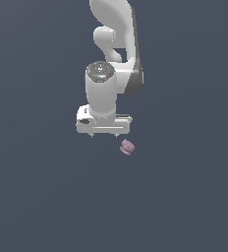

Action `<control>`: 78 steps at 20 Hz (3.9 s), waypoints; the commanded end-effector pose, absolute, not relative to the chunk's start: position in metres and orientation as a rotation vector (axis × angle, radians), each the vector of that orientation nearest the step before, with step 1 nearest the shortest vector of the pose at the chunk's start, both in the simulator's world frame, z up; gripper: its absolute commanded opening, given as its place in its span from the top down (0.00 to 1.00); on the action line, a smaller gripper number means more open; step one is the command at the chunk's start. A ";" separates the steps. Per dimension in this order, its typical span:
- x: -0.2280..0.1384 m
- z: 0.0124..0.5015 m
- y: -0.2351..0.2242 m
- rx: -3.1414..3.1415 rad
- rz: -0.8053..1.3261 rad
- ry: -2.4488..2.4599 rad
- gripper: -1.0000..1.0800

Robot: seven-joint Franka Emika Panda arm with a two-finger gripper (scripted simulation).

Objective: Pick up the object and move it to a goal position.

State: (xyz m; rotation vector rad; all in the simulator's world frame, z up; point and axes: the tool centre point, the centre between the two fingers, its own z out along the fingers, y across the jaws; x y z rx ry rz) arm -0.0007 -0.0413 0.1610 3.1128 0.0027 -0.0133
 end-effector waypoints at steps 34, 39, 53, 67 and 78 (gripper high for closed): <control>0.001 0.138 -0.025 3.089 0.015 -0.409 0.04; -0.002 0.127 -0.004 3.071 0.014 -0.570 0.04; -0.016 0.096 0.051 2.974 0.005 -1.000 0.04; -0.024 0.084 0.073 2.912 0.000 -1.178 0.04; -0.025 0.057 0.073 2.913 0.000 -1.176 0.04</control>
